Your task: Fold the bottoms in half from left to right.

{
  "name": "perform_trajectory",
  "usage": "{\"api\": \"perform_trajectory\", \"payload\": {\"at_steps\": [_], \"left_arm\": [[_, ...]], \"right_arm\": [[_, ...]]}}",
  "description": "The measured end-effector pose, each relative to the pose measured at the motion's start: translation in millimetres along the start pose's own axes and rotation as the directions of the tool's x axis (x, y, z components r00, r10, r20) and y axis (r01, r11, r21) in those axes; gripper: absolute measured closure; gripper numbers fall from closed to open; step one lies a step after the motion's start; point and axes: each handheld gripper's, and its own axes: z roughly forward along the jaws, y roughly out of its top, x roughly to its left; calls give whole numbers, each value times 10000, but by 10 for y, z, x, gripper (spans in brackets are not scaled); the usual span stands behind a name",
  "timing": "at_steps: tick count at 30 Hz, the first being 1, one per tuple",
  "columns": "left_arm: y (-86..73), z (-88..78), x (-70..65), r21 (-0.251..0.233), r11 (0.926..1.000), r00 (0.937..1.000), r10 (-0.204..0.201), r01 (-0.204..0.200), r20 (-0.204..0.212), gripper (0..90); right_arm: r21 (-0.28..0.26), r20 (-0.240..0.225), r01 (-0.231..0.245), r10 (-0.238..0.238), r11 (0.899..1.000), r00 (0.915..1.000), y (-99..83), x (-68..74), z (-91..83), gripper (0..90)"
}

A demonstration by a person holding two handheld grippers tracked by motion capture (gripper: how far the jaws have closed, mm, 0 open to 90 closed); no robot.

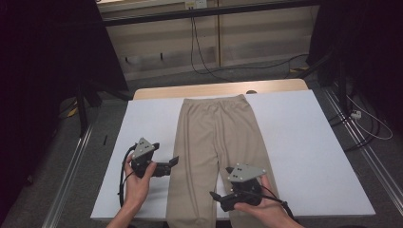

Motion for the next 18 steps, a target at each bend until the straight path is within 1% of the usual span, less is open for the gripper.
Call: {"api": "perform_trajectory", "payload": {"at_steps": [1,3,5,6,7,8,9,11,12,13,14,15,16,17,18], "left_arm": [[22,30,-1,-41,10000,10000,-32,33,70,65],[80,96,14,-157,9999,9998,40,-37,201,65],[145,158,56,-384,9993,9998,-14,23,220,65],[182,190,82,-343,9994,9996,-86,94,259,68],[219,227,107,-297,9995,9996,-46,54,269,69],[254,259,135,-302,9995,9997,76,-69,232,69],[287,292,153,-242,9996,9998,116,-112,173,72],[328,364,206,-297,9996,9998,32,-26,202,73],[344,404,233,-271,9994,9993,-183,192,322,81],[365,444,264,-94,9998,9991,-179,182,372,83],[384,483,289,-46,9999,9993,-118,119,351,83],[397,522,309,-140,9996,9992,-222,227,330,83],[418,562,331,-57,9998,9991,-208,210,360,83],[440,606,348,-23,9996,9987,-265,266,433,83],[457,645,364,-149,9996,9989,-250,257,407,83]], "right_arm": [[0,0,0,0,10000,10000,0,0,0,86],[256,-296,38,-30,9997,9996,59,44,56,97],[375,-471,88,-70,9993,9989,107,85,106,125],[451,-636,62,-33,9990,9980,128,104,127,145],[532,-827,22,22,9986,9966,146,120,151,153],[727,-969,46,25,9973,9953,164,138,179,151],[935,-1125,129,-23,9955,9937,199,171,234,152],[982,-1186,141,-24,9951,9929,216,185,257,154],[975,-1219,126,-6,9952,9925,233,204,278,154],[939,-1246,245,-126,9953,9921,274,247,324,156],[939,-1246,245,-126,9953,9921,274,247,324,156],[961,-1193,302,-186,9949,9927,296,272,346,162],[1100,-983,580,-472,9922,9940,341,324,396,164],[1100,-983,580,-472,9922,9940,341,324,396,164],[1200,-1023,658,-536,9906,9933,366,352,426,164]]}}
